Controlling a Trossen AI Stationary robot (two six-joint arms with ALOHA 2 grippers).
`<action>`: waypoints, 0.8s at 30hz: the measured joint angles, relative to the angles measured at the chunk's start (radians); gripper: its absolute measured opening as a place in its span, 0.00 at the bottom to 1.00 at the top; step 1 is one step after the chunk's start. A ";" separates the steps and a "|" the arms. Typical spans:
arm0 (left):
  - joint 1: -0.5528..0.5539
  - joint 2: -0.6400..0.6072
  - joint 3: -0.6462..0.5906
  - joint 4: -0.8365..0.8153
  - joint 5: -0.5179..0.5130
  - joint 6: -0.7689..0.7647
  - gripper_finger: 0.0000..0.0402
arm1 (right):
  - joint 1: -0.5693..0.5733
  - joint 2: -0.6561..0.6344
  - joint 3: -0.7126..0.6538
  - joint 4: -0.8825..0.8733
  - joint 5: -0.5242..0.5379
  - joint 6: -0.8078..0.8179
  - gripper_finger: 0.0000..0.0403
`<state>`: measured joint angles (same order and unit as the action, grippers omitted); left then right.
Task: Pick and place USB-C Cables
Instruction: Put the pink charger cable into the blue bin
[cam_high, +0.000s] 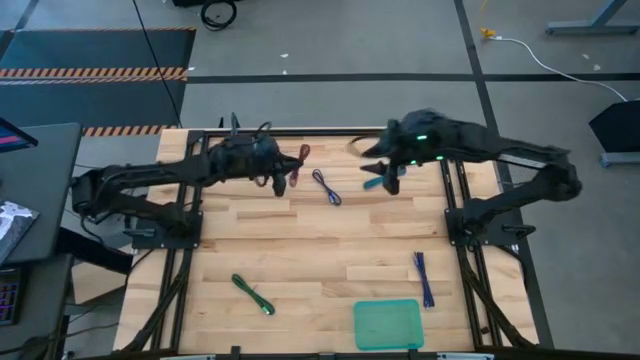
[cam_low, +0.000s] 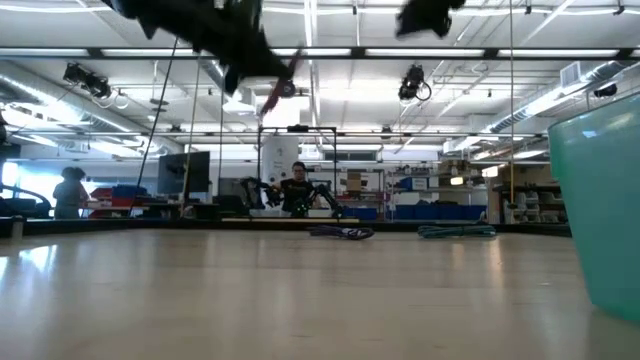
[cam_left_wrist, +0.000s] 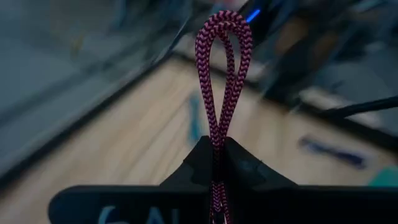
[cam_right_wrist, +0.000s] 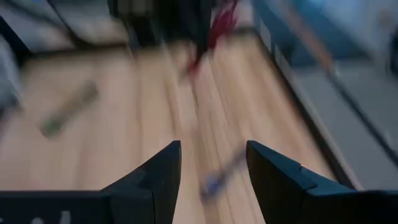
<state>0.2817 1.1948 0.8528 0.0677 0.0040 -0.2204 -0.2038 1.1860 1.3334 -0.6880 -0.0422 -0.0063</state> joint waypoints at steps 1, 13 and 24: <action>-0.025 -0.011 0.000 0.045 0.001 0.024 0.05 | 0.012 -0.023 0.000 0.046 -0.002 0.000 0.47; -0.165 -0.004 0.000 0.323 0.001 0.075 0.06 | 0.183 0.074 -0.001 0.375 0.033 -0.023 0.47; -0.217 -0.003 0.000 0.324 -0.026 0.076 0.06 | 0.194 0.194 -0.001 0.584 0.023 -0.050 0.47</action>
<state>0.0642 1.1915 0.8528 0.3918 -0.0217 -0.1448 -0.0097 1.3804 1.3327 -0.1043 -0.0196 -0.0563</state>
